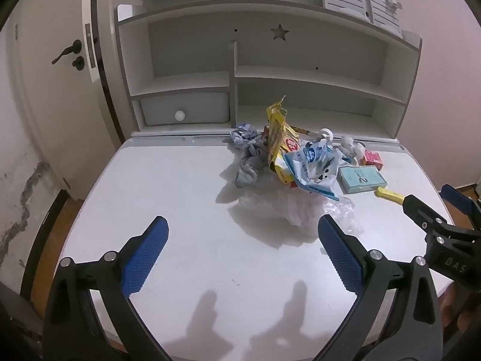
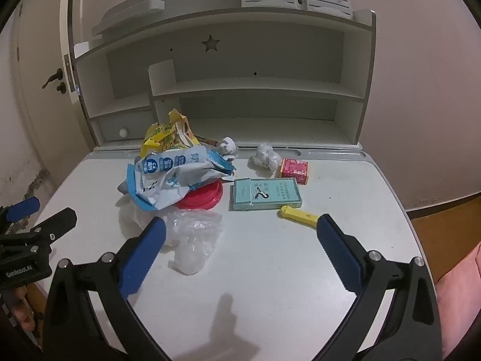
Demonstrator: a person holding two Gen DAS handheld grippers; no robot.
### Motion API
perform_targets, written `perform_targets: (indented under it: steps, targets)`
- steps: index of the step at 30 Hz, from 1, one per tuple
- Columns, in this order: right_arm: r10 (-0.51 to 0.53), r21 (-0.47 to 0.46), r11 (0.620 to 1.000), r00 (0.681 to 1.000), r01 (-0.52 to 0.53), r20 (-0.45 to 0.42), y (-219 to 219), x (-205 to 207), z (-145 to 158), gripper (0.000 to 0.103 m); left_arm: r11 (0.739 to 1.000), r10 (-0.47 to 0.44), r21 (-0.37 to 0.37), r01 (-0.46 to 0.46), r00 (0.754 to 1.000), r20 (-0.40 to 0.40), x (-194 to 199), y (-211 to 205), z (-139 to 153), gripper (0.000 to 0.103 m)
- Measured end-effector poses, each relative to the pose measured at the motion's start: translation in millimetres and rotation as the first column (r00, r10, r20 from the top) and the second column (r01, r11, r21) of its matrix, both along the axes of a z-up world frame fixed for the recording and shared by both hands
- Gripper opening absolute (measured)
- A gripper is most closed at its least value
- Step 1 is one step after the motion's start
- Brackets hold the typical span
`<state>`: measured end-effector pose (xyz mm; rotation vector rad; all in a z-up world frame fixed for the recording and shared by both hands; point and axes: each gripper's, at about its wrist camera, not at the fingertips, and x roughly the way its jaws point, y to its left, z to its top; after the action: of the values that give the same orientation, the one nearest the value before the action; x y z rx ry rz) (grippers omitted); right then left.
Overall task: Collect trash
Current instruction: 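Move both tools toward the pile of trash on the desk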
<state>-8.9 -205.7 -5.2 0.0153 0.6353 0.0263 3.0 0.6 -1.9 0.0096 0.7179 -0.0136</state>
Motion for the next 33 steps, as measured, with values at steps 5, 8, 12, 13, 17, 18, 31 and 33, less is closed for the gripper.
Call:
perform_targets:
  steps: [5, 8, 12, 13, 17, 18, 31, 33]
  targets:
    - [0.002, -0.005, 1.000, 1.000, -0.002, -0.007, 1, 7, 0, 0.097, 1.000, -0.005, -0.021, 0.005, 1.000, 0.006, -6, 3, -1, 0.097]
    - [0.003, -0.007, 1.000, 1.000, -0.003, -0.006, 0, 2, -1, 0.097, 1.000, -0.002, 0.005, 0.002, 1.000, -0.011, -2, 0, -4, 0.097]
    - [0.002, -0.013, 1.000, 1.000, -0.003, -0.009, 2, 3, -3, 0.097, 1.000, 0.002, 0.015, -0.002, 1.000, -0.010, -2, 0, -7, 0.097]
    - [0.002, -0.014, 1.000, 1.000, -0.002, -0.011, 3, 3, -4, 0.097, 1.000, 0.003, 0.014, -0.002, 1.000, -0.011, -1, 1, -7, 0.097]
    - [0.004, -0.022, 1.000, 0.999, -0.005, -0.036, 4, 7, -8, 0.097, 1.000, 0.007, 0.024, -0.006, 1.000, -0.028, 2, 2, -11, 0.097]
    - [0.005, -0.025, 1.000, 0.999, -0.007, -0.045, 3, 8, -8, 0.097, 1.000, 0.007, 0.024, -0.007, 0.999, -0.032, 3, 2, -11, 0.097]
    - [0.003, -0.023, 1.000, 0.995, -0.005, -0.095, 3, 20, -26, 0.097, 0.999, 0.024, 0.029, -0.021, 0.996, -0.089, 18, 3, -26, 0.097]
    - [-0.003, -0.025, 1.000, 0.995, 0.000, -0.097, 2, 20, -26, 0.097, 0.999, 0.024, 0.032, -0.021, 0.996, -0.083, 19, 4, -27, 0.097]
